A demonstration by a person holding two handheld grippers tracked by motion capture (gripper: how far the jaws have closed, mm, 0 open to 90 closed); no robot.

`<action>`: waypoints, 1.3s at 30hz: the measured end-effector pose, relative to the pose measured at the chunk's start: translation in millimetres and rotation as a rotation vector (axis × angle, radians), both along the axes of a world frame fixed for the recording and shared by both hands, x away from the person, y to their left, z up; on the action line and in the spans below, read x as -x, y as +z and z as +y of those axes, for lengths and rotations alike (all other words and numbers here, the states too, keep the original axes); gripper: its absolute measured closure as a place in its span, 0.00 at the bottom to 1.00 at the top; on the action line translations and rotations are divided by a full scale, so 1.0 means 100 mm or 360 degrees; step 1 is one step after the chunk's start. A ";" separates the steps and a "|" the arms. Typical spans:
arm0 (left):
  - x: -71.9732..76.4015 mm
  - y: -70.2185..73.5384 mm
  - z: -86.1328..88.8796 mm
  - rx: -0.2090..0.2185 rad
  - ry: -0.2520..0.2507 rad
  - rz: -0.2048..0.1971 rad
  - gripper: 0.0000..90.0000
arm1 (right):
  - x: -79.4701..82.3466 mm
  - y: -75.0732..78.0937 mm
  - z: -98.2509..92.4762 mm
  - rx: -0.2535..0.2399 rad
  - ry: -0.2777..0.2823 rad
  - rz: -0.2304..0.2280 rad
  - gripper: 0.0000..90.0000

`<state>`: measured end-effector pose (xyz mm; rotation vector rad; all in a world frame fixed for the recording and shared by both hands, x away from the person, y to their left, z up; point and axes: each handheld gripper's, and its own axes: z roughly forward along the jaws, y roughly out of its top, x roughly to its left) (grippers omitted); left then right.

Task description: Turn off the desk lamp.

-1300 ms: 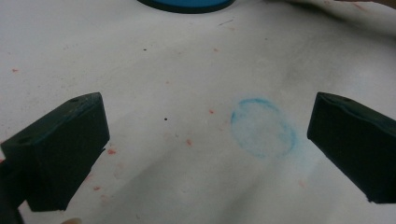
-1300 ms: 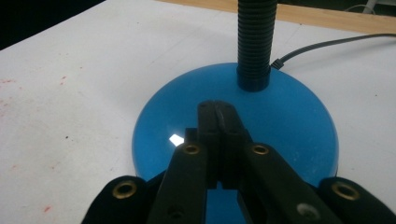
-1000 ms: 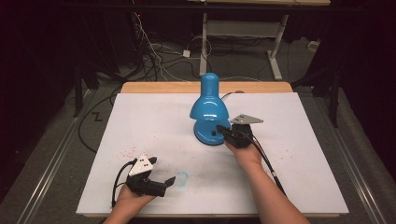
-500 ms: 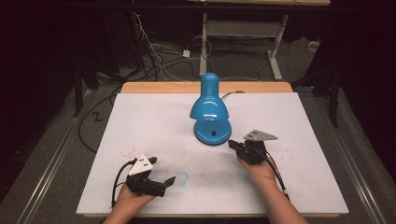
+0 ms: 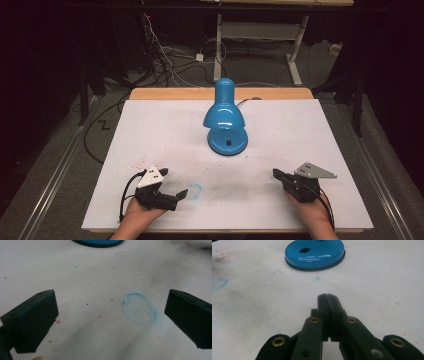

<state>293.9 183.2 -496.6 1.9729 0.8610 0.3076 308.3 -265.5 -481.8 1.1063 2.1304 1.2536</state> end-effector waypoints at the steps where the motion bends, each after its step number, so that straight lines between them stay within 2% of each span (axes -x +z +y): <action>1: 0.00 0.00 0.00 0.0001 0.0000 0.0001 0.00 | 0.00 0.00 0.00 0.0000 0.0000 0.0000 1.00; 3: 0.00 0.00 0.00 0.0004 0.0003 0.0001 0.00 | 0.03 -0.03 -0.02 -0.0004 -0.0010 0.0007 0.98; 6: 0.00 0.00 0.00 0.0010 0.0006 0.0001 0.00 | 0.02 -0.03 0.01 0.0001 0.0018 0.0031 0.87; 7: 0.00 0.00 0.00 0.0010 0.0000 0.0005 0.00 | 0.02 -0.03 0.04 0.0033 0.0020 0.0038 0.83; 8: 0.00 0.00 0.00 0.0010 0.0000 0.0005 0.00 | 0.02 -0.03 0.04 0.0033 0.0020 0.0038 0.83; 9: -0.01 0.00 0.01 0.0012 -0.0001 0.0009 0.00 | 0.01 -0.03 0.07 0.0065 0.0033 0.0044 0.74; 11: -0.01 0.00 0.01 0.0016 -0.0003 0.0019 0.00 | 0.00 -0.04 0.08 0.0069 0.0036 0.0069 0.61; 12: -0.02 0.00 0.01 0.0019 -0.0003 0.0023 0.00 | 0.00 -0.04 0.08 0.0069 0.0036 0.0069 0.61; 13: -0.02 0.00 0.01 0.0020 -0.0004 0.0023 0.00 | -0.01 -0.04 0.08 0.0074 0.0027 0.0084 0.46; 14: -0.01 0.00 0.01 0.0021 -0.0003 0.0021 0.00 | -0.01 -0.04 0.08 0.0073 0.0013 0.0086 0.40; 15: -0.01 0.00 0.01 0.0021 -0.0004 0.0019 0.00 | -0.01 -0.04 0.08 0.0073 0.0013 0.0086 0.40; 16: -0.01 0.00 0.01 0.0022 -0.0005 0.0019 0.00 | -0.03 -0.04 0.08 0.0076 0.0016 0.0110 0.29; 21: -0.03 0.01 0.02 0.0018 -0.0013 0.0035 0.00 | -0.04 -0.04 0.07 0.0076 0.0014 0.0106 0.16; 22: -0.03 0.01 0.02 0.0013 -0.0013 0.0038 0.00 | -0.02 -0.04 0.07 0.0060 0.0014 0.0099 0.08; 24: -0.04 0.01 0.02 -0.0007 -0.0015 0.0037 0.00 | -0.01 -0.04 0.07 0.0058 0.0004 0.0087 0.04; 25: -0.04 0.01 0.03 -0.0018 -0.0014 0.0035 0.00 | 0.01 -0.03 0.05 0.0047 0.0001 0.0042 0.00; 26: -0.04 0.01 0.04 -0.0024 -0.0012 0.0032 0.00 | 0.01 -0.03 0.05 0.0047 0.0001 0.0042 0.00; 27: -0.03 0.01 0.04 -0.0031 -0.0004 0.0020 0.00 | 0.07 0.00 0.01 0.0060 -0.0023 -0.0014 0.00; 28: -0.02 0.02 0.05 -0.0032 -0.0003 0.0004 0.00 | 0.07 0.00 0.01 0.0060 -0.0023 -0.0014 0.00; 29: -0.01 0.02 0.06 -0.0035 -0.0001 -0.0027 0.00 | 0.14 0.04 -0.06 0.0024 -0.0033 -0.0061 0.00; 30: -0.01 0.02 0.06 -0.0035 -0.0001 -0.0027 0.00 | 0.14 0.04 -0.06 0.0024 -0.0033 -0.0061 0.00; 32: -0.03 0.02 0.07 -0.0026 0.0009 -0.0021 0.00 | 0.14 0.07 -0.12 -0.0009 -0.0040 -0.0109 0.00; 34: -0.05 0.02 0.08 -0.0011 0.0036 -0.0015 0.00 | 0.10 0.06 -0.15 -0.0055 -0.0066 -0.0116 0.00; 36: -0.06 0.03 0.09 0.0001 0.0034 0.0028 0.00 | 0.09 0.05 -0.15 -0.0047 -0.0066 -0.0114 0.00; 39: -0.04 0.05 0.09 -0.0023 0.0037 0.0007 0.00 | 0.10 0.03 -0.13 -0.0030 -0.0045 -0.0114 0.00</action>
